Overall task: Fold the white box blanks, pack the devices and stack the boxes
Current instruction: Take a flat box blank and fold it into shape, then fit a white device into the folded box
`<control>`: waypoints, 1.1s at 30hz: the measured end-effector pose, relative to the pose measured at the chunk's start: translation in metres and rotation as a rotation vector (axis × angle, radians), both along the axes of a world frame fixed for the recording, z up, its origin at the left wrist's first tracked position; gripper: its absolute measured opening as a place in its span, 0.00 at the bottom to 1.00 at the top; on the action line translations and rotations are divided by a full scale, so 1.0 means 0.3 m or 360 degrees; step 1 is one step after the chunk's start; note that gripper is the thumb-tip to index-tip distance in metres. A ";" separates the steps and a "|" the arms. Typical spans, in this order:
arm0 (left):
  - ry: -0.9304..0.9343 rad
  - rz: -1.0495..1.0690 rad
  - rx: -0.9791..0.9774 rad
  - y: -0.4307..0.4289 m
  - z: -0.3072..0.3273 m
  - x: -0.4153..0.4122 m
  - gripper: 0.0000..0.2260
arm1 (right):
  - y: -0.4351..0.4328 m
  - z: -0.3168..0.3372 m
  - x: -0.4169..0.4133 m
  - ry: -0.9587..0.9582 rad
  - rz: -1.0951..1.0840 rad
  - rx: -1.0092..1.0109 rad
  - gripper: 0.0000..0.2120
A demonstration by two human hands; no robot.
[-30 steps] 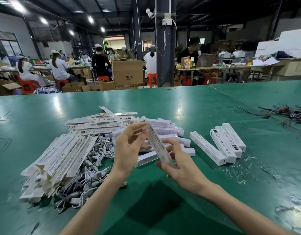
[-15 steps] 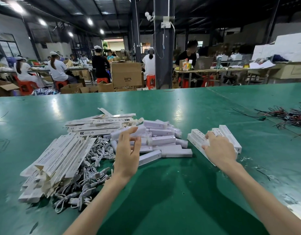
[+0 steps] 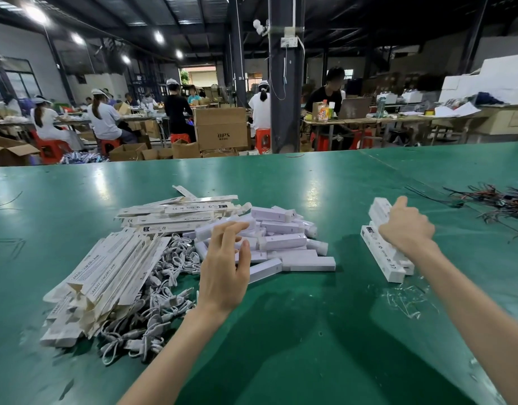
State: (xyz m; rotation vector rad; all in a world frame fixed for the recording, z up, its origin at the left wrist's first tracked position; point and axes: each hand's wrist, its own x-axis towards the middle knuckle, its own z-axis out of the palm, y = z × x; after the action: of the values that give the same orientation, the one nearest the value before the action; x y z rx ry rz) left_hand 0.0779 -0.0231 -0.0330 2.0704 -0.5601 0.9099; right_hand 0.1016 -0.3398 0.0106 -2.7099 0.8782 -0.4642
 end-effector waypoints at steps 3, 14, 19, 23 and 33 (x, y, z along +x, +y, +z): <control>-0.0016 0.0012 0.0026 0.000 0.004 -0.002 0.13 | -0.037 -0.033 0.027 0.0205 -0.0001 0.0059 0.21; -0.0003 0.0146 0.0227 0.006 -0.007 0.008 0.16 | -0.076 0.019 0.023 0.0526 0.0103 0.0348 0.39; 0.0401 0.0421 0.1007 -0.011 -0.074 0.028 0.20 | 0.056 0.029 -0.030 -0.0040 0.0233 -0.0304 0.31; 0.0537 0.0496 0.1354 -0.014 -0.101 0.040 0.15 | 0.261 -0.078 -0.081 -0.0350 0.0768 -0.0322 0.27; 0.0482 0.0228 0.1018 -0.027 -0.056 0.023 0.11 | 0.390 -0.256 -0.138 -0.0399 0.1457 -0.0324 0.22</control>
State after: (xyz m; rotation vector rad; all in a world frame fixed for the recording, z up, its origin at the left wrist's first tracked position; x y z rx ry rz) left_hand 0.0849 -0.0313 -0.0499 2.7912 -0.5932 0.5060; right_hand 0.0602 -0.2229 -0.0663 -2.7622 -0.5058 -0.6599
